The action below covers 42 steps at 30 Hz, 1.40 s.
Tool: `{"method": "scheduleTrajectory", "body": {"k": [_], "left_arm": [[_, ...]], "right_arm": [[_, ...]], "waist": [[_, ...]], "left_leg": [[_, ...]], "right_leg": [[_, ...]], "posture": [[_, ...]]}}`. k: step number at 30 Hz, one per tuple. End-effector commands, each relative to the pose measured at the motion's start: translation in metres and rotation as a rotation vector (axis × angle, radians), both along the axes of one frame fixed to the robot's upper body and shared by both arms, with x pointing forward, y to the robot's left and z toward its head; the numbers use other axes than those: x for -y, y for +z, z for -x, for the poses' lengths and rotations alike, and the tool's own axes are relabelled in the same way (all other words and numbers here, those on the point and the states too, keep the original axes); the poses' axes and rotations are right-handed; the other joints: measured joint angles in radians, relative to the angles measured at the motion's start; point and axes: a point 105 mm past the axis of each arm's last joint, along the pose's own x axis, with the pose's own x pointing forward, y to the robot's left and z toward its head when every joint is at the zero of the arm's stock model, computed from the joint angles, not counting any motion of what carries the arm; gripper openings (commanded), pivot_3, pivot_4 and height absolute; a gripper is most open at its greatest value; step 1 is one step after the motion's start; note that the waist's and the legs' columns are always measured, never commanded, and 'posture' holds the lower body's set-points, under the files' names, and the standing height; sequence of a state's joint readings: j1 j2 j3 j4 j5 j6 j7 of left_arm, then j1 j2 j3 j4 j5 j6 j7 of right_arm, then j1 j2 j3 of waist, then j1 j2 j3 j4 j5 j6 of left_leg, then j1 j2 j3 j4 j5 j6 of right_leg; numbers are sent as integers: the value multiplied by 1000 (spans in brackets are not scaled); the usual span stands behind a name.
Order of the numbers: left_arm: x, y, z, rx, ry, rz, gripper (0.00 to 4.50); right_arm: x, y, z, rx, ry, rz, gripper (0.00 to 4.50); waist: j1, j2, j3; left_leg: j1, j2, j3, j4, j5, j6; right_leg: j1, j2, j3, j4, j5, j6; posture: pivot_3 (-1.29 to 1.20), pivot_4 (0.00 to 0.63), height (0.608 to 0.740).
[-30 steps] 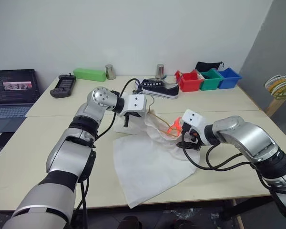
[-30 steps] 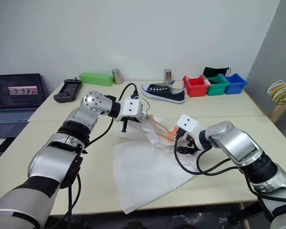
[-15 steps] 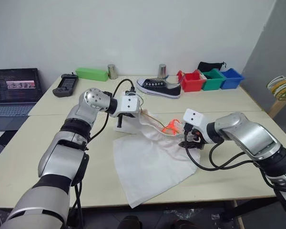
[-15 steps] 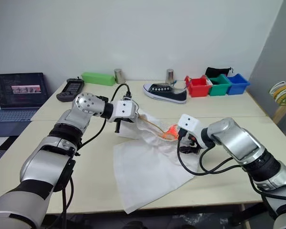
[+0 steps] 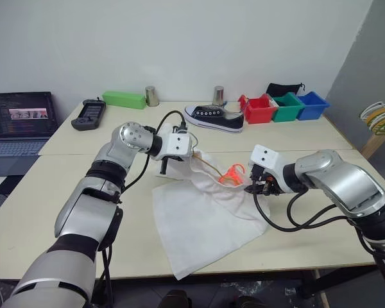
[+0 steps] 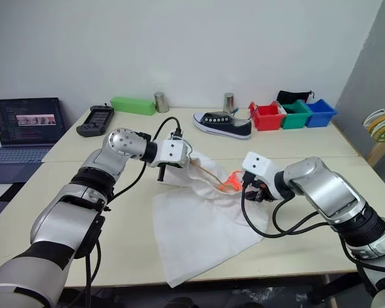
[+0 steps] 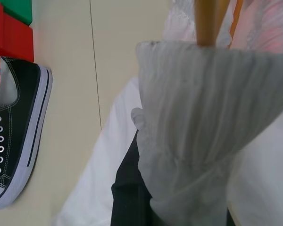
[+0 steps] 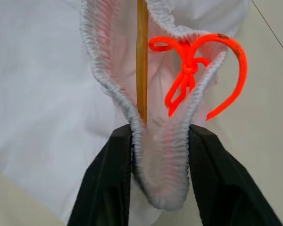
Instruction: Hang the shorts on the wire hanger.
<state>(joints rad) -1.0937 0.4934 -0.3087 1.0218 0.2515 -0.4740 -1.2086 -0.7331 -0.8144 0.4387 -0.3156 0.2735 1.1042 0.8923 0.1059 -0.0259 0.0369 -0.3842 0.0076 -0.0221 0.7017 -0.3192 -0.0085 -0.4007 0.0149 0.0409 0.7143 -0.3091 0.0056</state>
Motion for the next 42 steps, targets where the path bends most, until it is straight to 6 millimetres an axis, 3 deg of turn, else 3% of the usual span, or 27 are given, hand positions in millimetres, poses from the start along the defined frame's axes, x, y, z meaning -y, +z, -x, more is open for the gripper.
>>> {"method": "scheduleTrajectory", "body": {"k": [1,4,9,20,26,30,35,39,42], "left_arm": [[5,21,-5,72,-17,14,0],[5,20,-5,76,-15,8,0],[4,19,-6,80,-12,-3,0],[13,19,-7,79,-27,-3,0],[22,20,-8,80,-35,10,0],[31,24,-12,109,-18,40,0],[36,27,-11,95,-18,82,0],[33,24,-10,86,-16,80,0],[28,20,-10,78,-7,71,0]], "right_arm": [[2,19,0,58,14,-14,698],[5,22,1,65,18,-1,10],[0,34,-1,100,45,12,10],[-46,69,-9,180,94,-92,10],[-70,72,-12,194,108,-129,10],[-88,57,-12,181,118,-124,10],[-75,33,-24,181,30,-47,10],[-62,29,-30,204,-6,-11,10],[-57,36,-30,223,-8,-9,711]], "waist": [[0,0,0],[0,0,0],[-2,0,0],[-6,0,0],[-9,0,0],[-19,0,0],[-28,0,0],[-29,0,0],[-29,0,0]], "left_leg": [[0,0,0,0,0,0],[0,0,0,0,0,0],[0,0,0,0,0,0],[-2,0,2,0,0,0],[-3,0,1,0,0,0],[-3,0,1,0,0,-1],[-3,0,1,0,0,-1],[-3,0,1,0,1,-1],[-3,0,1,0,1,-1]], "right_leg": [[0,0,0,0,0,0],[0,0,0,0,0,0],[0,0,0,0,0,0],[-4,0,0,2,0,0],[-4,-1,0,2,0,0],[-4,-1,0,2,0,0],[-5,-1,0,2,0,0],[-5,-1,0,2,0,0],[-5,-1,0,2,0,0]], "posture": [[150,0,740],[147,0,740],[142,0,740],[117,0,740],[104,0,740],[95,0,740],[104,0,740],[109,0,740],[113,0,740]]}}
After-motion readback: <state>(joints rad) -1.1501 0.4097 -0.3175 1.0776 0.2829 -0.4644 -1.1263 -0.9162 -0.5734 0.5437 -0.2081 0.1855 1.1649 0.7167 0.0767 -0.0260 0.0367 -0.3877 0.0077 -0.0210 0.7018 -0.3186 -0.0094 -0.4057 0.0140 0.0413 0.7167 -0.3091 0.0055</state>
